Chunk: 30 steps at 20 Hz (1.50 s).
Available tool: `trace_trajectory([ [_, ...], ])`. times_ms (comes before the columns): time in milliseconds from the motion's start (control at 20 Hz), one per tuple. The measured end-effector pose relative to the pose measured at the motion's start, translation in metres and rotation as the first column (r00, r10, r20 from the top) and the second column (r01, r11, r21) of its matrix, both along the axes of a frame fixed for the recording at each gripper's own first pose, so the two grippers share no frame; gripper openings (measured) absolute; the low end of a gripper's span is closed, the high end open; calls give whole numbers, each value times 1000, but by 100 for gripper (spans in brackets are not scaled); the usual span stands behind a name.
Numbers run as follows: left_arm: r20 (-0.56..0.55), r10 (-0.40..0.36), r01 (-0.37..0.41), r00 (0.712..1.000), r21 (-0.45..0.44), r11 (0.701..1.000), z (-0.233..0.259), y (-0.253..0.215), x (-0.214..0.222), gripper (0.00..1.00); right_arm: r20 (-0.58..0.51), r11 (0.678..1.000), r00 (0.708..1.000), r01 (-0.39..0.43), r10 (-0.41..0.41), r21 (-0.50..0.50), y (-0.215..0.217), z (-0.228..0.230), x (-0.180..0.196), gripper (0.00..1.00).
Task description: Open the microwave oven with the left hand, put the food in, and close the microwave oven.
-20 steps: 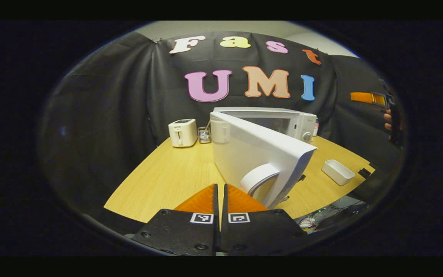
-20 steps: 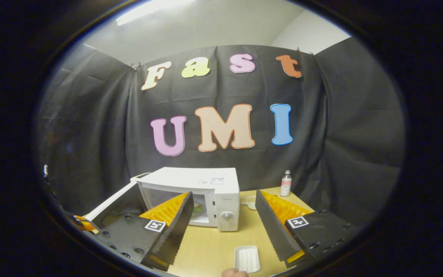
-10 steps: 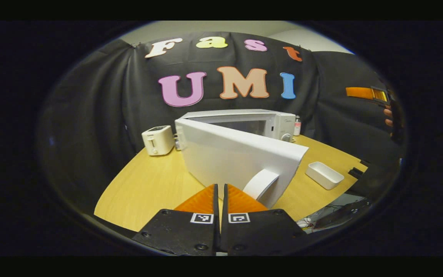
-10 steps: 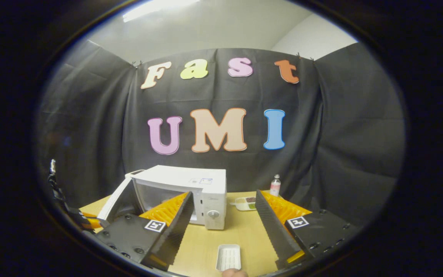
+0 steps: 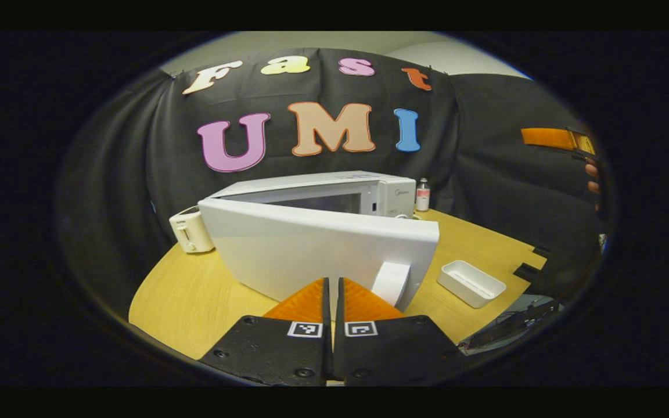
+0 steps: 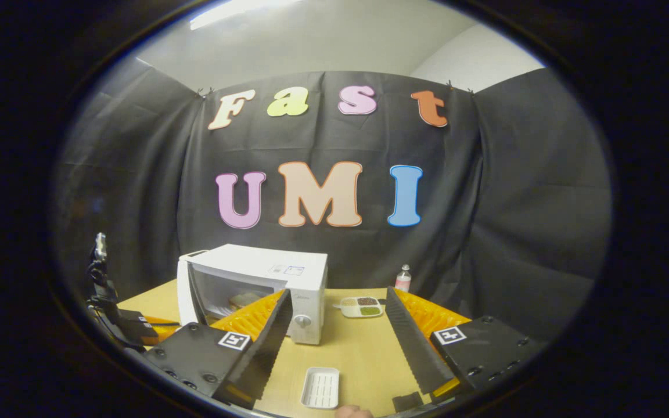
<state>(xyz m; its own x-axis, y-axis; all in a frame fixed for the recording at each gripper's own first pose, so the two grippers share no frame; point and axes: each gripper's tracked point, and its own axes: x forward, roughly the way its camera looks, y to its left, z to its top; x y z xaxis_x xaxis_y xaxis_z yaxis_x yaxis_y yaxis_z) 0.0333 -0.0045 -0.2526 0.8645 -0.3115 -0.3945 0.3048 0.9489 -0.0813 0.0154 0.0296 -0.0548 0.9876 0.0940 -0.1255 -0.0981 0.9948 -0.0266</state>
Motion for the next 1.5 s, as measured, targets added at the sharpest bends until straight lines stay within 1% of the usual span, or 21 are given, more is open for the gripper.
trace_trajectory([
  [450, -1, -9, 9, 1000, -14, 1000, -5, -40, 50, 0, -2, 1000, 1000, 10, -10, 8, -30, 3, 16, 98],
  [500, -1, -9, 9, 1000, -14, 1000, -5, -42, 54, 0, -1, 1000, 1000, 10, -10, 2, -32, 4, 18, 89],
  [900, -5, 7, -7, 1000, -26, 1000, -8, -56, 92, 0, -19, 1000, 1000, 20, -20, -4, -51, -5, 32, 89],
  [1200, -5, 44, -44, 999, -44, 998, -9, -60, 121, 0, -25, 1000, 1000, 13, -13, -8, -54, -8, 41, 89],
  [1450, 1, 69, -69, 998, -33, 997, -9, -62, 143, 0, -26, 1000, 999, 19, -19, -1, -60, -7, 47, 89],
  [1500, 0, 76, -76, 997, -34, 997, -9, -62, 147, 0, -28, 1000, 999, 20, -20, -3, -61, -7, 47, 98],
])
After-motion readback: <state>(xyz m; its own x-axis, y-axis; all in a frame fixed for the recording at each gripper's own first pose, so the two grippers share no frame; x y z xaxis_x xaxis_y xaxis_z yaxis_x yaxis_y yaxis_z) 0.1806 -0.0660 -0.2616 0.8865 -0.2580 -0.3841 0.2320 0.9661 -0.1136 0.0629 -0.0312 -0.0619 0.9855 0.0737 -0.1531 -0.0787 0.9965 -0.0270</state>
